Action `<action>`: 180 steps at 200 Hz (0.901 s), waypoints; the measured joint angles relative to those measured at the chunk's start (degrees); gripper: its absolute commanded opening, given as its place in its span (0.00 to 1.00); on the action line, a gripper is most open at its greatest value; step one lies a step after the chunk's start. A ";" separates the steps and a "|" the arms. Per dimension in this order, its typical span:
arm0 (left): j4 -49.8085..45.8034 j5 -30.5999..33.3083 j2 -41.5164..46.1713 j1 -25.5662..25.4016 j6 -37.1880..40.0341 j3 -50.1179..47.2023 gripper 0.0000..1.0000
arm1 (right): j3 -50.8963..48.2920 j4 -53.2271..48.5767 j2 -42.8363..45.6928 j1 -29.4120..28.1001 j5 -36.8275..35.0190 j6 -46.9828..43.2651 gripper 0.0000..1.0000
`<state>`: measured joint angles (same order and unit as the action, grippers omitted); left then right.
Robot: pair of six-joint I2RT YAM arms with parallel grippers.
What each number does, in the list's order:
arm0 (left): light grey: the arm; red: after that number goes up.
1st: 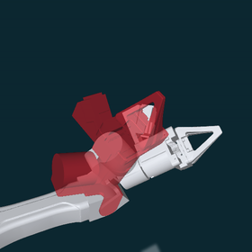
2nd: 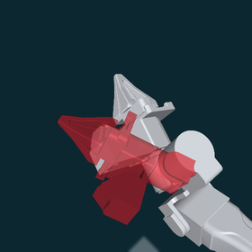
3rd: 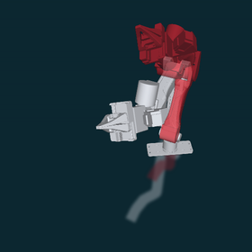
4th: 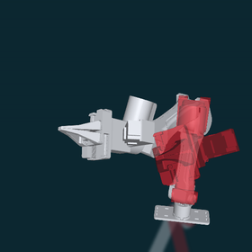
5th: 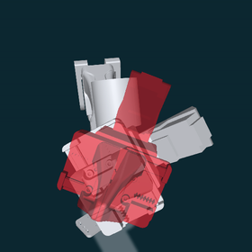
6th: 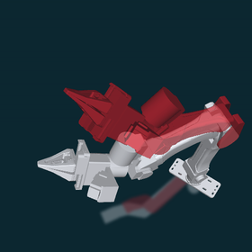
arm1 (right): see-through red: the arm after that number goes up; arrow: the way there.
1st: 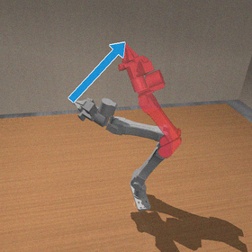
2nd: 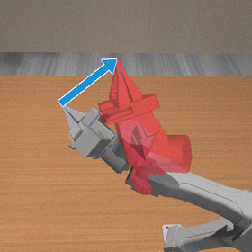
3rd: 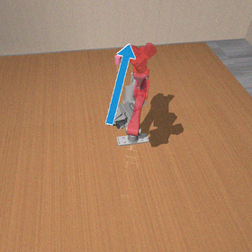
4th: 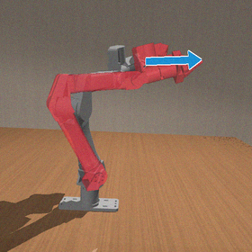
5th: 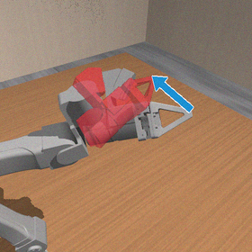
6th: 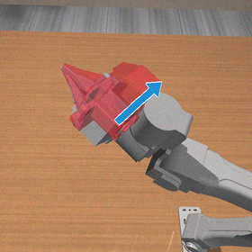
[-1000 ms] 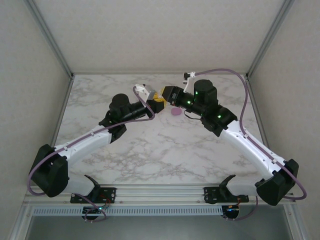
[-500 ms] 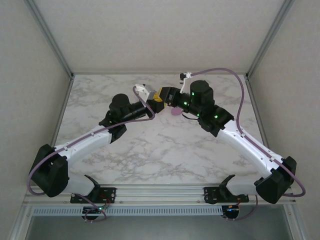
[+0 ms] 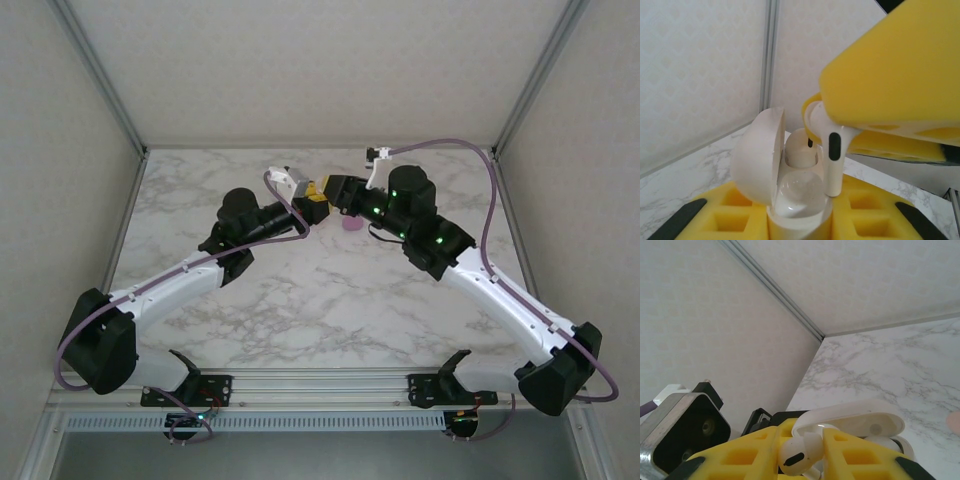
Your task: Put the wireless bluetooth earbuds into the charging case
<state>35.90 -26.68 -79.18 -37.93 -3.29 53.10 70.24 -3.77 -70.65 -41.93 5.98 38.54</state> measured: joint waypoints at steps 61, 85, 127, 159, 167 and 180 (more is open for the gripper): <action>0.35 0.02 0.00 0.00 0.00 0.00 0.16 | -1.16 0.22 1.46 0.00 0.04 0.17 0.27; 0.35 0.02 0.11 0.00 0.02 0.00 0.16 | -1.16 0.35 1.46 0.00 0.07 0.22 0.27; 0.33 0.02 0.74 0.00 0.07 0.00 0.16 | -1.16 1.14 1.46 0.00 0.24 0.24 0.27; 0.48 0.00 1.31 0.00 0.24 0.00 0.16 | -1.16 1.03 1.36 0.00 0.24 0.24 0.27; 0.59 0.00 1.46 0.00 0.26 0.00 0.16 | -1.16 1.03 1.25 0.00 0.24 0.26 0.27; 0.61 0.02 1.55 0.00 0.26 0.00 0.16 | -1.16 1.14 1.18 0.00 0.24 0.44 0.27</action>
<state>36.51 -26.65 -77.62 -37.93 -3.03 53.10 69.08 -2.63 -69.47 -41.93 6.22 38.98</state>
